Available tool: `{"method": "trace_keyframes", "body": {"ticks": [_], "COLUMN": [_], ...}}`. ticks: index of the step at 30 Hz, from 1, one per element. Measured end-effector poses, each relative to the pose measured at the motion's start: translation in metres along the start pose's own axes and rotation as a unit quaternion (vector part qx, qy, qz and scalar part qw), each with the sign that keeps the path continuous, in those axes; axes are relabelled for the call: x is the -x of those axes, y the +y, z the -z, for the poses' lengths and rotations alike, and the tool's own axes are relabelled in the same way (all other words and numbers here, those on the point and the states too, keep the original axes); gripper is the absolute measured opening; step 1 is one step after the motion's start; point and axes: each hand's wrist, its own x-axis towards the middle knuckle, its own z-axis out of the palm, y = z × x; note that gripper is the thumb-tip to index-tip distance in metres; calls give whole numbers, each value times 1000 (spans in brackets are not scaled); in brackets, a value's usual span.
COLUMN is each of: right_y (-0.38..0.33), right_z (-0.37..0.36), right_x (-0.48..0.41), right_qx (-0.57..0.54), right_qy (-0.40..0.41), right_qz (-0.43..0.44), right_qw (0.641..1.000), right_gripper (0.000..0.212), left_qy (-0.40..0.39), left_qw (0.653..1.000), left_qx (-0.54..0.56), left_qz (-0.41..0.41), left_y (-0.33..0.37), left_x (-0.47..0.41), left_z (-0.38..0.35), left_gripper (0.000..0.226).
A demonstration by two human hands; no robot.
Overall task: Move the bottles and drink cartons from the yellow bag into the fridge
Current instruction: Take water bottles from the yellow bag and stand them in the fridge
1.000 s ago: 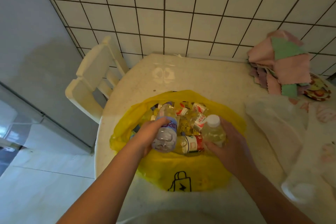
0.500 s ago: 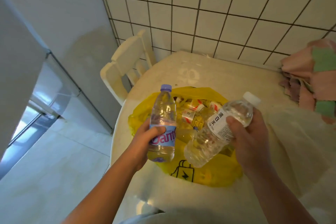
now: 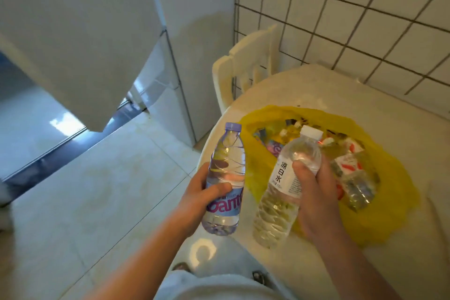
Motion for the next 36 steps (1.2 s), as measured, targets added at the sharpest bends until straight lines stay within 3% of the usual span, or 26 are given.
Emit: {"method": "trace_keyframes", "body": {"ticks": [3, 14, 20, 25, 36], "right_y": [13, 71, 110, 124, 170], "right_z": [-32, -229, -353, -441, -611], "right_x": [14, 93, 132, 154, 130], "right_qx": [26, 107, 147, 160, 190], "right_qy": [-43, -163, -229, -290, -391], "right_qz": [5, 30, 24, 21, 31], "right_qw": [999, 980, 962, 943, 900], "right_gripper": [51, 34, 26, 56, 64], "left_qy": [24, 110, 197, 280, 391], "left_qw": [999, 993, 977, 954, 911], "left_qx": [20, 26, 55, 79, 107], "left_qz": [-8, -44, -63, -71, -70], "left_y": [-3, -14, -22, -26, -12], "left_x": [16, 102, 154, 186, 168], "left_z": [30, 238, 359, 433, 569], "left_gripper": [79, 73, 74, 73, 68]}}
